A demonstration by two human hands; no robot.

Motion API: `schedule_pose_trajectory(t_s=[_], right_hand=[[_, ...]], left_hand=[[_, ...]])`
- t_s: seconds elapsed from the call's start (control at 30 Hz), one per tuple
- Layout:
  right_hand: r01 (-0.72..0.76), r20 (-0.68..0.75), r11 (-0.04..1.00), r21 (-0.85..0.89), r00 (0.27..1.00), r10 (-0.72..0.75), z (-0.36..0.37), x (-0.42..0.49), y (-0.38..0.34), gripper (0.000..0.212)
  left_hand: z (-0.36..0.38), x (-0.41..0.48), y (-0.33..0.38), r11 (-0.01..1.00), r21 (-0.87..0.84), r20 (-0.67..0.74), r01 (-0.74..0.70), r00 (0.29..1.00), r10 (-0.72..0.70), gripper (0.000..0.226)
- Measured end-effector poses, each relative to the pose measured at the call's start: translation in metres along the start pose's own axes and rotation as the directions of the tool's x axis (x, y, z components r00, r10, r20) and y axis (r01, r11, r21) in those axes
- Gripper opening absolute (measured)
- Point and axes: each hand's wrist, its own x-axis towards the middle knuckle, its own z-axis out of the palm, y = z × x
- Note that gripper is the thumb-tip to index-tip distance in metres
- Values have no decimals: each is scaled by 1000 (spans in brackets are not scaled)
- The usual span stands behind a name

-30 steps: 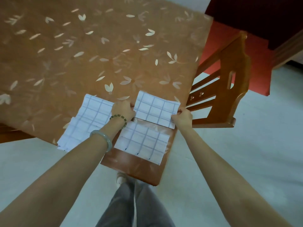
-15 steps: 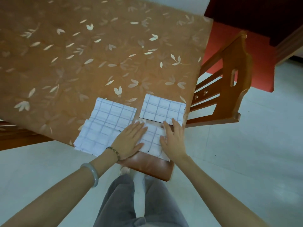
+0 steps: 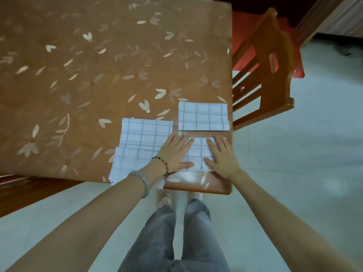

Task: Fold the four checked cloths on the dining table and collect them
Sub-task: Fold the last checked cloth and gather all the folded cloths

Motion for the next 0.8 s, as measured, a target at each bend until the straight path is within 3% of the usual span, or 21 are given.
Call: schedule_pose_trajectory(t_s=[0.23,0.47,0.57,0.67,0.8], right_hand=[[-20,14,1000,17,1000,20,29,-42,-26,83],[12,43,1000,-2,999,-12,31,-52,-28,107],[12,16,999,30,1000,-13,31,-55,-30,101],[-27,-58,996,81,998,31,20,-49,-30,82],[-74,-189,989,131,977,99,-10,-12,-19,67]], left_hand=[[13,-36,2,995,63,30,-74,997,72,90],[16,-51,13,998,27,43,-50,998,49,92],[19,-53,11,998,22,53,-58,997,56,92],[12,-47,3,998,-29,-4,-48,999,48,93],[-11,-17,-19,993,-109,-69,51,996,-59,93]])
